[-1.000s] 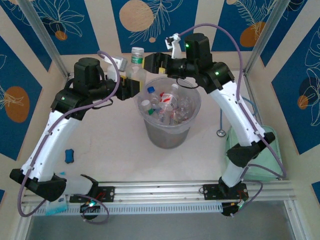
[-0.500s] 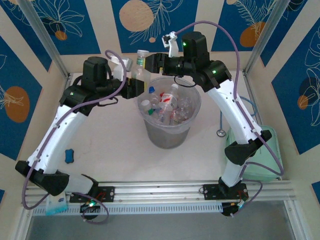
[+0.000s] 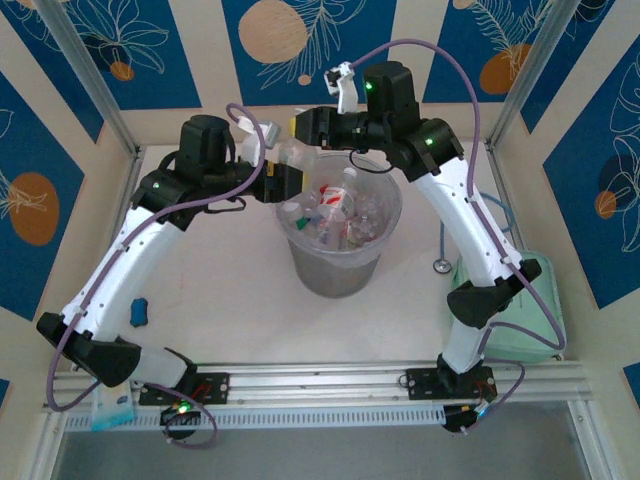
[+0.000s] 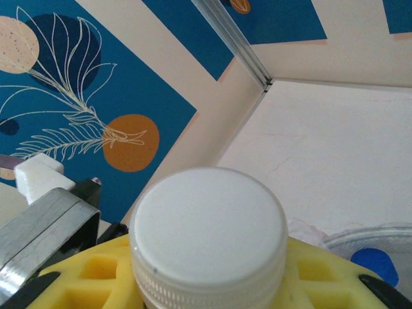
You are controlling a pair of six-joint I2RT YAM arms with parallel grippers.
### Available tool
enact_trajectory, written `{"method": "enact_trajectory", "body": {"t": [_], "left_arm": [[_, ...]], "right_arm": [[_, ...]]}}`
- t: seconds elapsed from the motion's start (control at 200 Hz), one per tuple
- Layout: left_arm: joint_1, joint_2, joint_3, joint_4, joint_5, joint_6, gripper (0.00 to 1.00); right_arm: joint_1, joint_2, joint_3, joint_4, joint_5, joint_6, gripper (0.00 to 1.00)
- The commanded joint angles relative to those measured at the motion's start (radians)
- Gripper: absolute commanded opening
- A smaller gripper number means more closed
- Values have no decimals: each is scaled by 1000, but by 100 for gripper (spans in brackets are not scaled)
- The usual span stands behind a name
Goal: Put the plastic bottles in the bin
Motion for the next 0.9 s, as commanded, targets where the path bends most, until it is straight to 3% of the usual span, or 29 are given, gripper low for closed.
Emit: {"method": "enact_trajectory", "body": {"t": [0.0, 0.105, 0.25, 0.545, 0.896], "left_arm": [[-1, -30, 7, -6, -45, 39, 82], [15, -28, 17, -47, -103, 48, 93], [20, 8, 11, -124, -218, 68, 94], [20, 37, -81, -152, -279, 86, 87], [20, 49, -143, -124, -256, 69, 81]], "right_arm": [[-58, -71, 21, -83, 78, -55, 19], [-115, -129, -2, -160, 150, -116, 13], [-153, -169, -15, -285, 263, -232, 5], [-169, -83, 43, -496, 288, -410, 3], [-96, 92, 29, -606, 283, -546, 4]]}}
